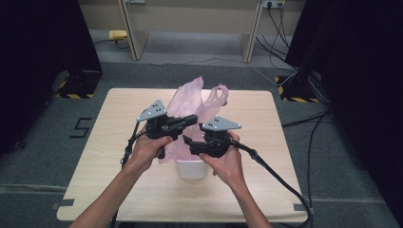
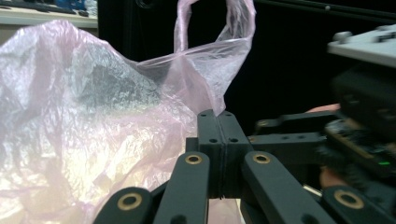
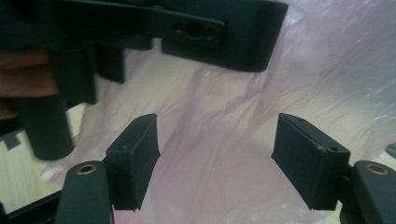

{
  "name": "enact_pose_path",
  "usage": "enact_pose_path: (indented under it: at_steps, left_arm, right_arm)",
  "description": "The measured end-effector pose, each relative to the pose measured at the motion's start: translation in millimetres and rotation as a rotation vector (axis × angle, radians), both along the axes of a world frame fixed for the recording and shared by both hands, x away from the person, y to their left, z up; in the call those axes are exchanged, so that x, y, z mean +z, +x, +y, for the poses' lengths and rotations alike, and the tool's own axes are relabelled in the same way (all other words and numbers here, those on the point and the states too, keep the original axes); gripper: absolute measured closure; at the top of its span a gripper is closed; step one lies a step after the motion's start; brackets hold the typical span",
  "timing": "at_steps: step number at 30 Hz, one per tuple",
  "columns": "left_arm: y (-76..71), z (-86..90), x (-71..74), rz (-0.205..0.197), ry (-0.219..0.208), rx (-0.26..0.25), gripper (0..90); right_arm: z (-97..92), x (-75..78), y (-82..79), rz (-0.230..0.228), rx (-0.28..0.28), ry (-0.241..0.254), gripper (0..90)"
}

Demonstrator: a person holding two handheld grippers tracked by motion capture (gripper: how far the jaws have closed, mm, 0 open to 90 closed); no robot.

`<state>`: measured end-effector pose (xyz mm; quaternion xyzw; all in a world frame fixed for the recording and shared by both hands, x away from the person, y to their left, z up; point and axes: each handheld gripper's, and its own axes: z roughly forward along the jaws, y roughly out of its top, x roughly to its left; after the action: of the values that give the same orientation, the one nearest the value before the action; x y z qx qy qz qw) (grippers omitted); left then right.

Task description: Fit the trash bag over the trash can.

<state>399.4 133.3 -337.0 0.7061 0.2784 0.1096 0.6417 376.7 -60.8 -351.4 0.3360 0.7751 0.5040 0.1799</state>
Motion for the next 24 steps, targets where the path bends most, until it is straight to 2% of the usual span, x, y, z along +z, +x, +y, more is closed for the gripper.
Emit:
enact_pose_path:
  at_steps: [1,2,3,5,8,10,13,14,16,18,21,24]
  left_arm:
    - [-0.6,-0.1,-0.3,0.007,0.000,-0.005,89.9]
    - [-1.5,-0.5,-0.7,0.014,0.004,-0.013,89.8]
    - [-2.1,-0.8,-1.1,0.018,0.008,-0.018,89.6]
    - [-2.8,-0.6,-2.7,0.028,0.021,-0.025,88.4]
    - [-4.1,4.6,-4.6,0.041,0.012,-0.048,82.3]
    - [-6.3,12.7,-3.9,0.044,0.006,-0.040,70.2]
    - [-13.4,33.2,-2.5,0.039,0.034,0.014,60.0]
    - [-15.8,41.3,-2.4,0.046,0.056,0.037,58.2]
    - [-19.2,56.2,-3.2,0.040,0.110,0.091,57.6]
    - [-20.9,68.2,-5.5,0.060,0.129,0.120,58.8]
    - [-21.8,72.3,-10.6,0.081,0.164,0.120,62.6]
    - [-20.6,59.0,-16.6,0.092,0.196,0.075,67.3]
  right_arm:
    - [1.1,-1.6,3.4,0.001,-0.020,0.001,35.8]
    - [1.2,-2.9,7.1,-0.001,-0.029,-0.002,46.0]
    - [0.5,-4.6,10.6,-0.029,-0.024,-0.007,58.3]
    - [-0.8,-6.8,13.8,-0.058,-0.016,-0.018,74.3]
    - [-4.7,-10.0,15.4,-0.081,0.001,-0.047,87.1]
    - [-9.2,-12.5,14.7,-0.083,0.006,-0.073,89.5]
    - [-18.3,-17.1,12.6,-0.083,0.004,-0.099,90.0]
    - [-21.2,-17.7,11.7,-0.088,0.002,-0.112,90.0]
    - [-24.4,-16.7,8.8,-0.109,0.000,-0.136,90.0]
    - [-24.5,-14.4,7.2,-0.116,0.011,-0.137,90.0]
    - [-25.1,-13.4,7.5,-0.119,0.012,-0.134,90.0]
    - [-25.1,-13.6,8.2,-0.123,0.006,-0.131,90.0]
